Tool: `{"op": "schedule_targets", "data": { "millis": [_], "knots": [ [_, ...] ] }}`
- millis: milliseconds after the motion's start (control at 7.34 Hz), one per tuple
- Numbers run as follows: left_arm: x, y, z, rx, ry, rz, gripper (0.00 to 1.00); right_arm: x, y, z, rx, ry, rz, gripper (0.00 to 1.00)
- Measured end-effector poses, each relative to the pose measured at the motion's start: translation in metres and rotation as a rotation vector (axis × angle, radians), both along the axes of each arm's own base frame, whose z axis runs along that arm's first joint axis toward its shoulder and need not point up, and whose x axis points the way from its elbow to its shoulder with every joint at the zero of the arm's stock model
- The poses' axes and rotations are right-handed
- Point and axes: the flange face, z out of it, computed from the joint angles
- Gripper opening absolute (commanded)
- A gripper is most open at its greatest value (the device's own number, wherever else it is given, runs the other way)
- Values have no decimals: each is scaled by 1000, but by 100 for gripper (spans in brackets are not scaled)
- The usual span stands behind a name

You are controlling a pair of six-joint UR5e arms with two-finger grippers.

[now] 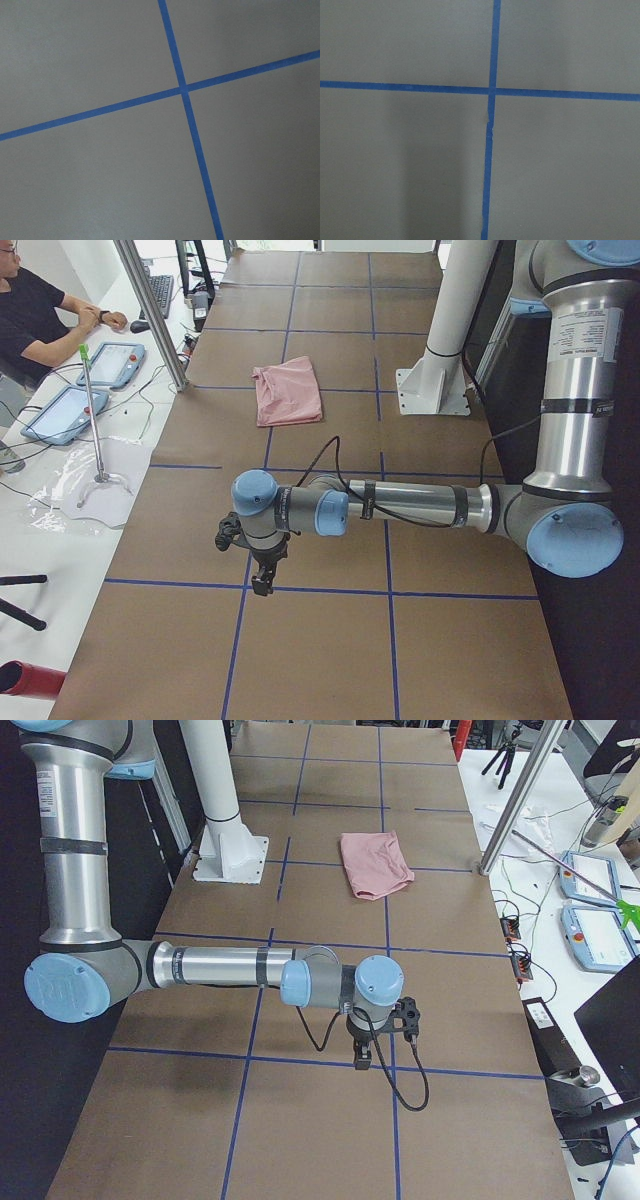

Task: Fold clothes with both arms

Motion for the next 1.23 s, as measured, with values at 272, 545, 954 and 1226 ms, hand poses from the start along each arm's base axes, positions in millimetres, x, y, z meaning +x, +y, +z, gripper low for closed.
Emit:
{"op": "schedule_targets", "data": {
  "millis": [272,545,954,1226],
  "knots": [
    [2,1,-1,-25,27,-22,100,3,3,8,-15,5,4,100],
    [2,0,-1,-70,31,-72,100,8,5,16,-30,6,15,100],
    [3,0,-3,-117,32,-126,100,10,5,17,-35,7,19,100],
    [2,0,-3,-123,32,-133,100,10,5,17,-35,7,20,100]
  ]
}}
